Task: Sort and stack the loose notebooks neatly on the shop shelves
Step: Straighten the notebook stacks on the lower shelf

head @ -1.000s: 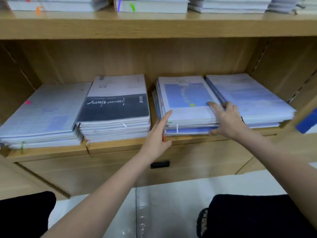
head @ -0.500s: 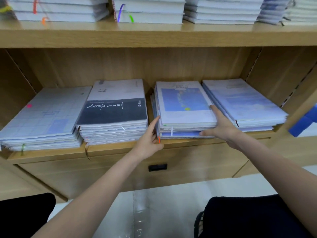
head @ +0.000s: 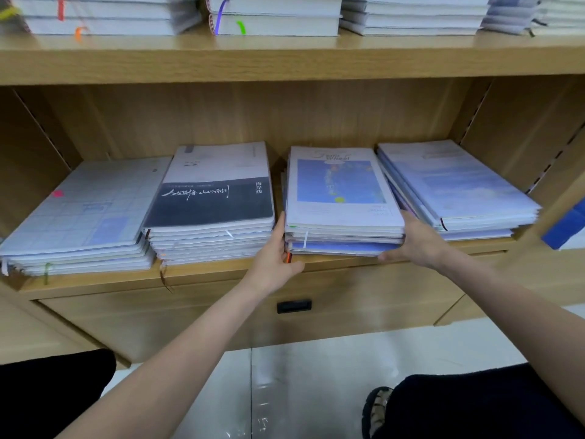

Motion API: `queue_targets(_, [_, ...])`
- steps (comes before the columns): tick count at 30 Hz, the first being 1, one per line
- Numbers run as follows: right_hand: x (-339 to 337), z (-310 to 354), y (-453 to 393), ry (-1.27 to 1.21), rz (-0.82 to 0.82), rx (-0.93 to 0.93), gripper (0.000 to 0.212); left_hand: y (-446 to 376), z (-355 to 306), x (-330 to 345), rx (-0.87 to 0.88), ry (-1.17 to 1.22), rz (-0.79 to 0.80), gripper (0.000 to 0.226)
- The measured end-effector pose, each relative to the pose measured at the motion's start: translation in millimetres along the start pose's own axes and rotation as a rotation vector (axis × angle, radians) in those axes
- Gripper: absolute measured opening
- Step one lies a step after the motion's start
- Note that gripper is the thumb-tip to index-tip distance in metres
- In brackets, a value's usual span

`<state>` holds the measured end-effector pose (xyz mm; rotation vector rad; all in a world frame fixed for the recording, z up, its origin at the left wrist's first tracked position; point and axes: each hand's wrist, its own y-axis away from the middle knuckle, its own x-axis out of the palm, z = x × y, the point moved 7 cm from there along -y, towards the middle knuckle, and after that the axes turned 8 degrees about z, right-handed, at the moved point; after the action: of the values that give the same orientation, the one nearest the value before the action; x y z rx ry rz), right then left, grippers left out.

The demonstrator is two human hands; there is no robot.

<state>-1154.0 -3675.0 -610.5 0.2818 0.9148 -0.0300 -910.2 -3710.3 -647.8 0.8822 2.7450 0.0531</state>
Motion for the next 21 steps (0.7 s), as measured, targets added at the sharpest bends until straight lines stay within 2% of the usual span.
queue_targets(5, [-3.3,7.2,-0.1,0.073,-0.019,-0.023,0.083,1.9,-0.9,-3.7,0.044,-0.128,-0.022,0.102])
queue_targets(14, [-5.8,9.4,-6.0,0.040,-0.045,0.015,0.087,2.6,7.0,2.8,0.038,-0.123,-0.070,0.101])
queue_targets(21, [-9.3,6.0,-8.9,0.041,-0.088,-0.007,0.082,5.2,0.6,-4.6,0.063,-0.078,-0.123,0.089])
